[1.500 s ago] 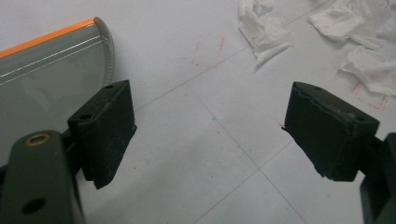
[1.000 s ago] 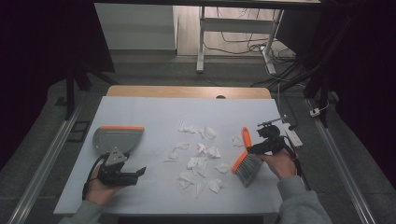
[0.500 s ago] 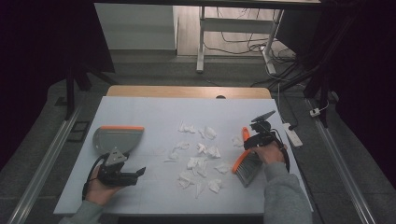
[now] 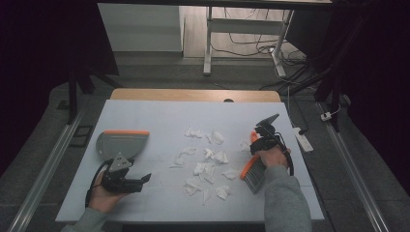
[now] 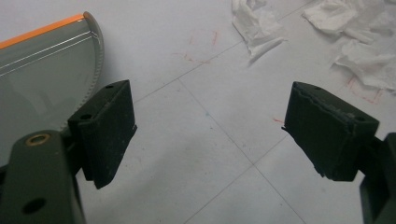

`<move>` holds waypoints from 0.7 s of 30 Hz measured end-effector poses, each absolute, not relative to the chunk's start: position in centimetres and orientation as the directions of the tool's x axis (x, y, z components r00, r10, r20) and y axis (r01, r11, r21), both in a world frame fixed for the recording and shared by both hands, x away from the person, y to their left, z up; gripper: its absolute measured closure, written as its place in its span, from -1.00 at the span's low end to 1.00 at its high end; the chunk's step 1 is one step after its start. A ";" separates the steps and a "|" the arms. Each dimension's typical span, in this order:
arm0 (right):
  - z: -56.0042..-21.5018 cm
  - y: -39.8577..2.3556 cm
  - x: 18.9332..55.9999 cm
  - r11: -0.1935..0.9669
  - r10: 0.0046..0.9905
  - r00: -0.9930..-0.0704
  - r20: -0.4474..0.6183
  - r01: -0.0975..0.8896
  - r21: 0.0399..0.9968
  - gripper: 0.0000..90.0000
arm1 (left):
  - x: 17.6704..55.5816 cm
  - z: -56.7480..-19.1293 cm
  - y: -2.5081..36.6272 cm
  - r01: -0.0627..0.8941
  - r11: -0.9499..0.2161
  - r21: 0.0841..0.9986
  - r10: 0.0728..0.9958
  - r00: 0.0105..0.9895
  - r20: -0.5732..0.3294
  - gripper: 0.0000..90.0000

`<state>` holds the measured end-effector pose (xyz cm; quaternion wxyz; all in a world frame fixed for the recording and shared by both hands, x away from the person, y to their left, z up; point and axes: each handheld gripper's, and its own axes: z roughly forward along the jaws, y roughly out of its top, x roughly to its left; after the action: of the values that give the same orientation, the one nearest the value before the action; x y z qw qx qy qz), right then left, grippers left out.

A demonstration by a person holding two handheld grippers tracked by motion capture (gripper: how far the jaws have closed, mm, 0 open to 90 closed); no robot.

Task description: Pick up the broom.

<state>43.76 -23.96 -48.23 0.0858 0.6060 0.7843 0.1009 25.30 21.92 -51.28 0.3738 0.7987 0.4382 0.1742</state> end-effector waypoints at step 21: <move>-48.8 -23.8 43.7 0.227 0.973 -0.229 -0.020 0.942 0.246 0.57 | 25.3 -51.4 21.9 0.568 -0.346 0.747 0.829 0.558 -0.040 -0.62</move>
<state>43.66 -23.83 -48.78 0.0849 0.6149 0.7787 0.0912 25.31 21.88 -51.40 0.3703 0.8011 0.4359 0.1764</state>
